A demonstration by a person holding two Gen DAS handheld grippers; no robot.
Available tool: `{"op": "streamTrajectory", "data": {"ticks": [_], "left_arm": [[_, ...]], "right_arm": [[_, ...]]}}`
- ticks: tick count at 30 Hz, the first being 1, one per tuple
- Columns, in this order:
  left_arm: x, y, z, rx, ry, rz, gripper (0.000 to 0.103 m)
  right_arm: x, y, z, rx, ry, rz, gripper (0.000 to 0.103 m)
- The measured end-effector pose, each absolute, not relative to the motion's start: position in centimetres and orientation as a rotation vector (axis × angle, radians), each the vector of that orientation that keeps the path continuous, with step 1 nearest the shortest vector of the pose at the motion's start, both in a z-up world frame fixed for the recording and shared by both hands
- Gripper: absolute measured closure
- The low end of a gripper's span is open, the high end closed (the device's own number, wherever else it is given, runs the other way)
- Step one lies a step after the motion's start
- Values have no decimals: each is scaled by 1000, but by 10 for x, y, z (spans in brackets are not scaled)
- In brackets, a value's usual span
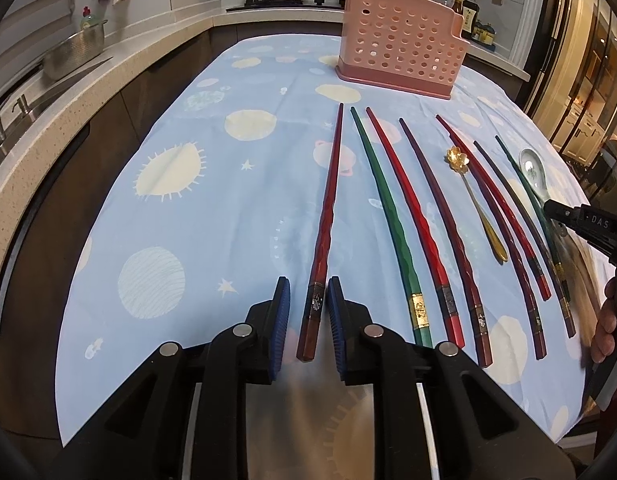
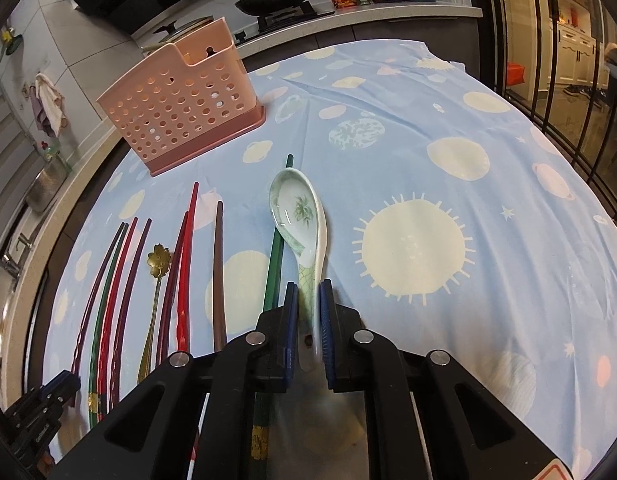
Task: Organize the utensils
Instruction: 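Lift the chopstick with the left tool while the right tool carries the spoon into the pink holder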
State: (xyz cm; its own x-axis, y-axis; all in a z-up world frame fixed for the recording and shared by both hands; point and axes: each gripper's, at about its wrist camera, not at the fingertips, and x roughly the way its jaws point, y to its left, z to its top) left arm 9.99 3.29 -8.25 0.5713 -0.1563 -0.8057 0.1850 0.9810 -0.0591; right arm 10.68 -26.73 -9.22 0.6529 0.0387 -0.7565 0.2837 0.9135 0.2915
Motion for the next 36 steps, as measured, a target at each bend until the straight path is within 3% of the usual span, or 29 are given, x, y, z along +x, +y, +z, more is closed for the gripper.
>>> {"op": "streamTrajectory", "data": {"ticks": [2, 14, 24, 36], "left_arm": [[98, 36, -82, 5, 951, -224, 93], [71, 51, -54, -86, 904, -283, 95], [72, 58, 20, -100, 716, -328, 96], [150, 38, 138, -50, 434, -319, 96]], "right_arm": [[98, -265, -86, 378, 841, -156, 93], [37, -261, -33, 314, 742, -161, 97], [34, -259, 23, 303, 611, -103, 97], [120, -263, 83, 277, 526, -32, 97]]}}
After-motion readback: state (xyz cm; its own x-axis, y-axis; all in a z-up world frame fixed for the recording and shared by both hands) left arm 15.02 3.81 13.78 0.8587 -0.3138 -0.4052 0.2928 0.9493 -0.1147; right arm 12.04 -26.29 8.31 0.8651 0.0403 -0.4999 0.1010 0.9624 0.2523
